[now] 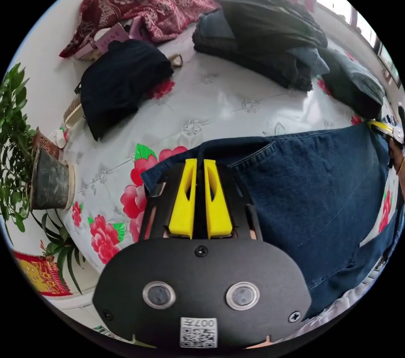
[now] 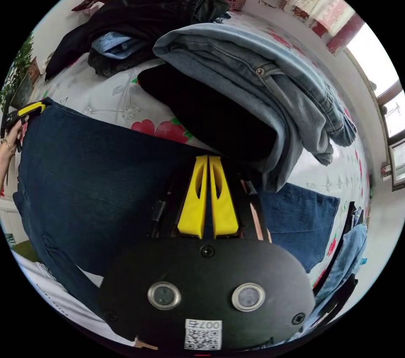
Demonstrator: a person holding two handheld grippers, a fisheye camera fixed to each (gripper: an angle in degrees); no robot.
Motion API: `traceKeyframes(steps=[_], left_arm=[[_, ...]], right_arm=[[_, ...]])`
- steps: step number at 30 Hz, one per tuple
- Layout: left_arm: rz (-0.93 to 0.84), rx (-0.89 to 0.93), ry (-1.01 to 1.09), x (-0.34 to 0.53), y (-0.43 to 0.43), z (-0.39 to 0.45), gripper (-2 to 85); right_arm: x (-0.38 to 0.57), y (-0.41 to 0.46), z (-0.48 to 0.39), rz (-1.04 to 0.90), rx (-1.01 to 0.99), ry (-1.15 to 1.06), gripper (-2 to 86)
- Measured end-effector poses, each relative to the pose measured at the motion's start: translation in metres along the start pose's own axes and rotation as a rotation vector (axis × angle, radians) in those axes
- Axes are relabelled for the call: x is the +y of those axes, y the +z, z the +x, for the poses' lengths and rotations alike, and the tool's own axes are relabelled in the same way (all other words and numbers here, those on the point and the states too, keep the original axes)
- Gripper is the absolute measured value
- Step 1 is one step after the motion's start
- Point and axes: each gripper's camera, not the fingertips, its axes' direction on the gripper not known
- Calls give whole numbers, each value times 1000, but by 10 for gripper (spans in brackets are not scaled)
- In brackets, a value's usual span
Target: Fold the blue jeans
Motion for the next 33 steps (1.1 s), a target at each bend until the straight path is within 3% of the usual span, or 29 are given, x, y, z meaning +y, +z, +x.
traceKeyframes(steps=[2,5,8,12,16,19,23,25,28,33], left_arm=[[-36,2,-21,-8,1,0,41],[-7,106,-117,3,-10,-17,54],[55,166,-196,36,-39,-31,61],[56,62,-244,120,-75,-37,64],[112,119,-382,214,-101,-42,103],[20,129,-333,242,-94,-26,107],[-150,45,-168,236,-54,17,73],[-65,-100,-67,224,-48,43,53],[-110,-309,102,190,-25,66,28],[-119,-125,-153,155,-16,-3,50]], right_arm=[[-1,-5,6,14,3,60,-1],[29,-48,11,189,-45,79,-2],[76,-81,9,226,-242,63,-2],[166,-102,-6,152,-387,-4,-2],[246,-116,-17,24,-412,15,-2],[282,-118,-35,-72,-377,-47,-2],[297,-105,-61,-138,-385,-112,-2],[292,-81,-92,-172,-270,-188,-2],[276,-83,-93,-16,-252,-140,-2],[236,-78,-71,-68,-435,28,-2]])
